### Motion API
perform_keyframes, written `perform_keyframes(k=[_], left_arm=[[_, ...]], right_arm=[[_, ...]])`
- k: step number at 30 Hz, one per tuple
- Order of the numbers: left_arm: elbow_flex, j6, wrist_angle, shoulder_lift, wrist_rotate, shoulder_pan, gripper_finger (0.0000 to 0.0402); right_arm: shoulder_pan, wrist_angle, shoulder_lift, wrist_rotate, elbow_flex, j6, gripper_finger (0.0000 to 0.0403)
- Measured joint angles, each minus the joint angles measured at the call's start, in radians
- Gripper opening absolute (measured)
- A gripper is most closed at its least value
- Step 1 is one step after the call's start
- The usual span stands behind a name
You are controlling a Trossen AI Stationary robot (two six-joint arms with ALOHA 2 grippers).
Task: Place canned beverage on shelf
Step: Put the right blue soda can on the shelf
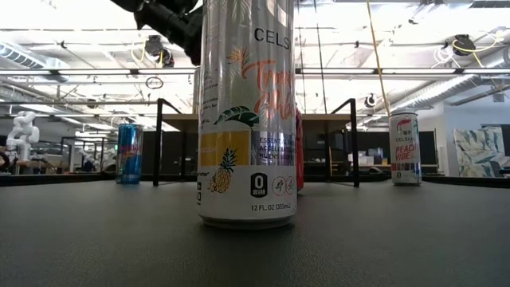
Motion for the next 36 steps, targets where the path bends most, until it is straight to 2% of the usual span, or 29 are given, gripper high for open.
perform_keyframes(k=[14,25,36], left_arm=[[0.007,0.0,0.033,0.034,-0.074,-0.001,0.0224],[0.213,-0.004,-0.179,0.157,-0.094,0.005,0.0224],[0.219,-0.03,-0.204,0.166,-0.105,-0.032,0.0224]], right_arm=[[0.0,0.001,0.0,0.0,0.0,0.0,0.0208],[0.0,0.0,0.0,0.0,0.0,-0.016,0.0208],[0.0,-0.03,0.001,0.0,0.0,-0.016,0.0208]])
